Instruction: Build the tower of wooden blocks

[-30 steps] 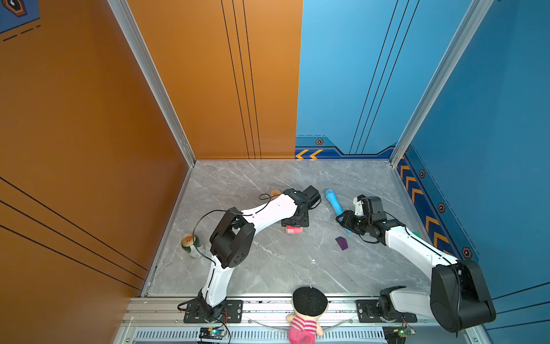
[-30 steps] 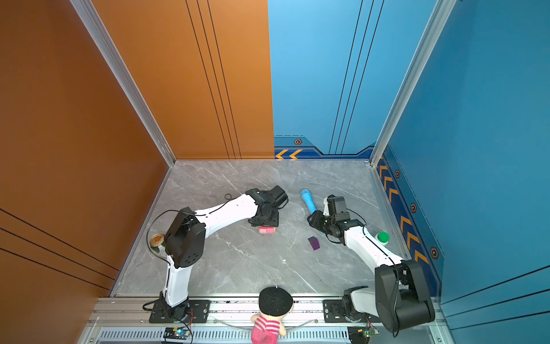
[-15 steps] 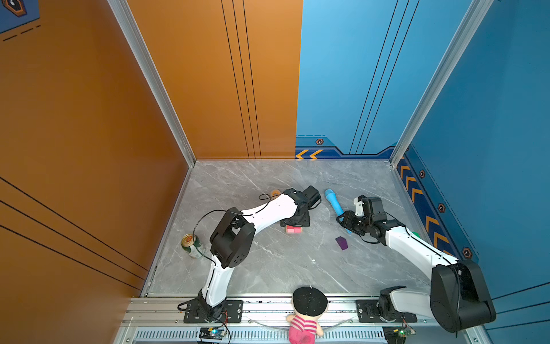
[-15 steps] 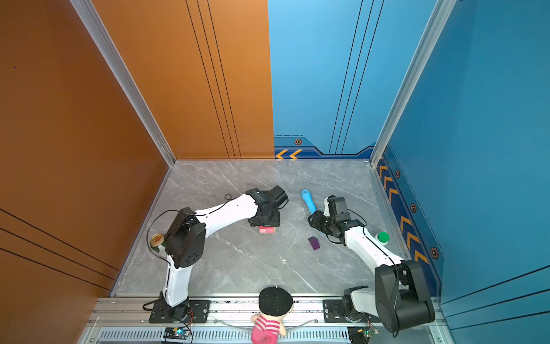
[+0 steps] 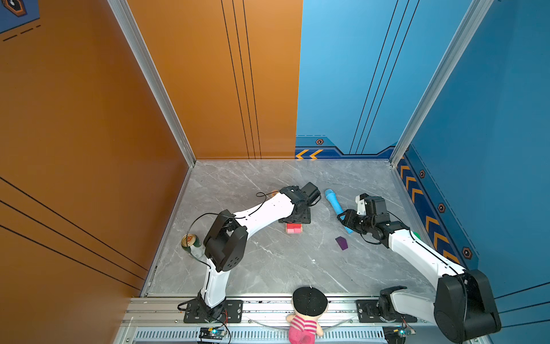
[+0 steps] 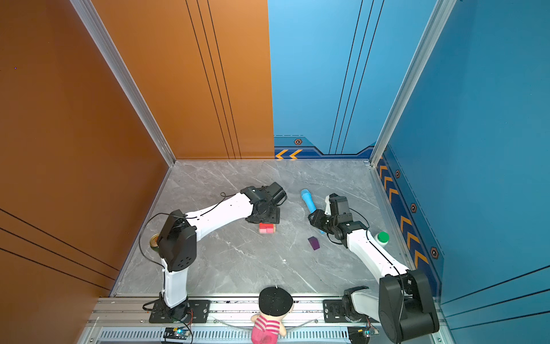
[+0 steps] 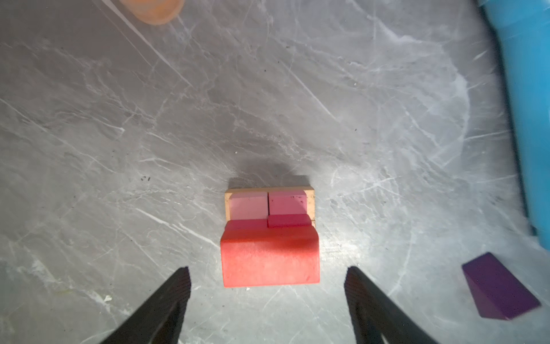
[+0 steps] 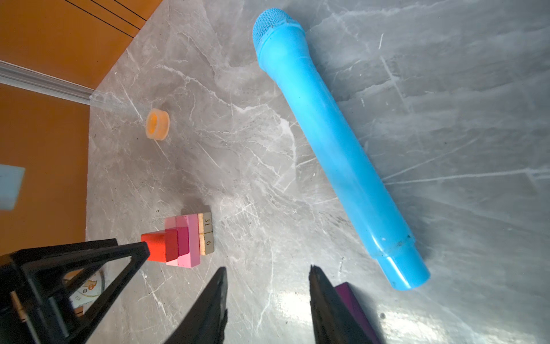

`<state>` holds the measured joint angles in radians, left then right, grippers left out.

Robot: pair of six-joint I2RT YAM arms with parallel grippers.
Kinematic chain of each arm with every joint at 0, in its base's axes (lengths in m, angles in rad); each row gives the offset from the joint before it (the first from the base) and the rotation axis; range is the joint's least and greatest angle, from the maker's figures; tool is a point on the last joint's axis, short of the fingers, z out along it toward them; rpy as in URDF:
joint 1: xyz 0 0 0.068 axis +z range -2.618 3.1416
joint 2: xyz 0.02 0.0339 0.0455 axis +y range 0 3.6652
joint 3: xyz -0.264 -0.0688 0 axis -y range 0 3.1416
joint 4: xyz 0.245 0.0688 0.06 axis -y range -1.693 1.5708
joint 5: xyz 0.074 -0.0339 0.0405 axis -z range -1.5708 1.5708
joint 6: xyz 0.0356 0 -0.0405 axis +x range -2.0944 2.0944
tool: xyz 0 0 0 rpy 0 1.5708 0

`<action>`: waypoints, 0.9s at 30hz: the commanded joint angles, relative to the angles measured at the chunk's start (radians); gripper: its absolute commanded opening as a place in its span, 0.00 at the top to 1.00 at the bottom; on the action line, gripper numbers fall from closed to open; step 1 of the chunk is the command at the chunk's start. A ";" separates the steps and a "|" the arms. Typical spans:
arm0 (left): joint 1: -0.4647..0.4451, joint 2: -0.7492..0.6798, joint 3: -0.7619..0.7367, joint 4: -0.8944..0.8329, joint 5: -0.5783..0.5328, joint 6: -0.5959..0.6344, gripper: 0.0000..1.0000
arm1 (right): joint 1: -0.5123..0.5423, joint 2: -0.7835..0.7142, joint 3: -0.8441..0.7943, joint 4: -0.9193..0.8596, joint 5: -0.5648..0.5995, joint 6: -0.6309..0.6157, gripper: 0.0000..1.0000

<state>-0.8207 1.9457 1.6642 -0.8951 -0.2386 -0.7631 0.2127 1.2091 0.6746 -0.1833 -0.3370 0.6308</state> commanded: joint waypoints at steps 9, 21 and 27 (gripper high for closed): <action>0.002 -0.276 -0.131 0.060 -0.114 0.102 0.55 | 0.217 -0.045 0.028 -0.069 0.093 0.045 1.00; 0.128 -0.446 -0.519 0.359 0.062 0.078 1.00 | 0.428 0.043 0.071 -0.016 0.216 0.091 1.00; 0.169 -0.459 -0.611 0.456 0.133 0.074 1.00 | 0.460 0.141 0.078 0.096 0.199 0.127 1.00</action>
<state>-0.6647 1.5173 1.0740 -0.5213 -0.1684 -0.6807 0.6632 1.3144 0.7277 -0.1490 -0.1585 0.7280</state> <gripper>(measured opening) 0.044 0.047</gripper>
